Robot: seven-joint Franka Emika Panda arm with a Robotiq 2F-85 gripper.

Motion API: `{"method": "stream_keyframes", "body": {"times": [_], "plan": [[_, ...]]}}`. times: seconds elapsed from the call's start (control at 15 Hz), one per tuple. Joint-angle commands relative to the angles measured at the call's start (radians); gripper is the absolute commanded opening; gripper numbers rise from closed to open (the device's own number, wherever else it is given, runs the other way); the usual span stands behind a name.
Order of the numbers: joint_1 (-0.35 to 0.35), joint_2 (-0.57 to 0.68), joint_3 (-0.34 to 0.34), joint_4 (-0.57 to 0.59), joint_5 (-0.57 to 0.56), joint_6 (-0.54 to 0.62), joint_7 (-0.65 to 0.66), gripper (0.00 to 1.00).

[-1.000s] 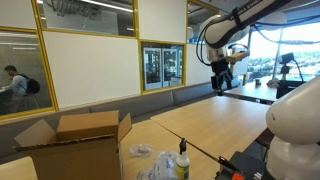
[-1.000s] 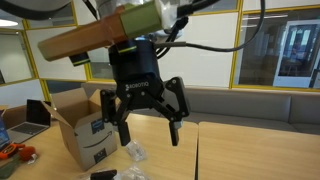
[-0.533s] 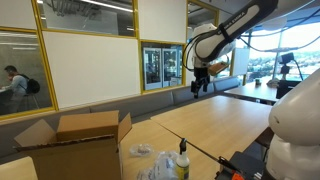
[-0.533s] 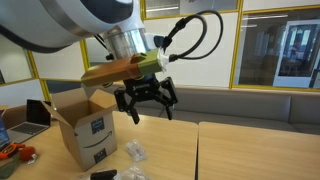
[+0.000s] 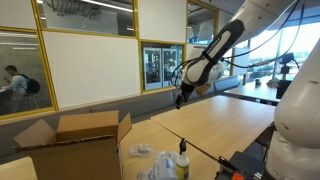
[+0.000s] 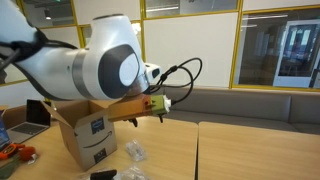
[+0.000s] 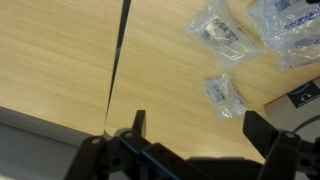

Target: Pick up the plastics and put them in the box

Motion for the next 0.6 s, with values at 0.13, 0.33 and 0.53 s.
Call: {"method": "stream_keyframes", "body": {"times": [0.13,0.33,0.53], "plan": [[0.292,0.243,-0.087,0.035,0.424,0.226,-0.334,1.0],[0.321,0.265,0.008,0.111,0.676,0.147,-0.559,1.0],[0.318,0.301,0.076,0.22,0.841,0.076,-0.775,1.0]]}}
